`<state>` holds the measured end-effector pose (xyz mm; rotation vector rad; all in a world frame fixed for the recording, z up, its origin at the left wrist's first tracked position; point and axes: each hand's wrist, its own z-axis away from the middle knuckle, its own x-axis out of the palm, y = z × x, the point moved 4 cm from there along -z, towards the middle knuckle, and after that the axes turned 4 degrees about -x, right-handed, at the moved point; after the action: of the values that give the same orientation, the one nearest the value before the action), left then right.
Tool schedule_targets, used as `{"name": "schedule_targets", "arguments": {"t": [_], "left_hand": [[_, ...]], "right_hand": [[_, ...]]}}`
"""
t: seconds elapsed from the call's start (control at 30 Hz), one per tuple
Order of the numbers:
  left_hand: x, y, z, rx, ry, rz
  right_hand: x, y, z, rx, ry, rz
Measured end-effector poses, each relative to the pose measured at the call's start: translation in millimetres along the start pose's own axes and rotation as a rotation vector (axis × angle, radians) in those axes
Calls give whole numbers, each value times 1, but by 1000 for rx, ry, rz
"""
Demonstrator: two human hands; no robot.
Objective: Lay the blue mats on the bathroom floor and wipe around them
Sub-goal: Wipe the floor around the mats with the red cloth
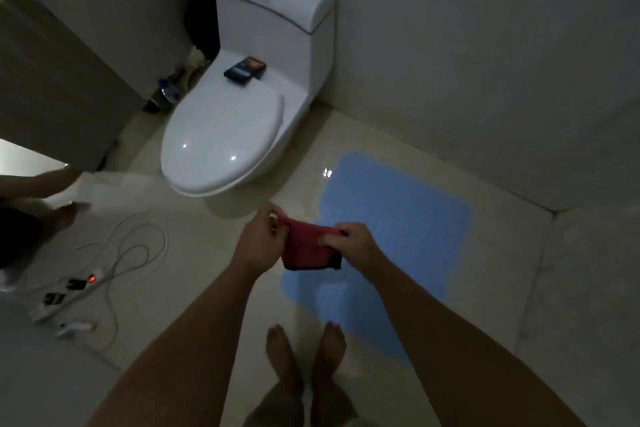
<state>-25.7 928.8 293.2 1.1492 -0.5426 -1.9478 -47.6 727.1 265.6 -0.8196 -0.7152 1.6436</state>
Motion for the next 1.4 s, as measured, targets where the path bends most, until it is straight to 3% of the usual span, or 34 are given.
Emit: {"name": "schedule_targets", "arguments": {"t": [0.13, 0.33, 0.47, 0.67, 0.83, 1.0, 1.07, 1.17, 1.23, 1.4], "left_hand": [[60, -96, -58, -53, 87, 29], [163, -266, -182, -198, 113, 18], [220, -385, -239, -239, 106, -97], [270, -515, -299, -248, 182, -326], [278, -571, -325, -145, 295, -416], [261, -590, -332, -89, 411, -469], [261, -597, -331, -141, 411, -440], [268, -598, -334, -163, 385, -411], [275, -596, -339, -130, 352, -425], [298, -592, -342, -53, 242, -488]], "right_hand": [[48, 83, -65, -31, 33, -81], [114, 275, -216, 393, 100, -529], [138, 368, -316, 427, 163, -574], [112, 373, -487, 7, 310, 52], [143, 330, -577, -441, 225, 806], [282, 418, -577, -626, -92, 1273], [325, 454, -540, -795, -352, 1325], [312, 490, -511, -1032, -612, 1397], [271, 494, -522, -962, -591, 1447], [161, 467, -562, -547, -148, 1452]]}}
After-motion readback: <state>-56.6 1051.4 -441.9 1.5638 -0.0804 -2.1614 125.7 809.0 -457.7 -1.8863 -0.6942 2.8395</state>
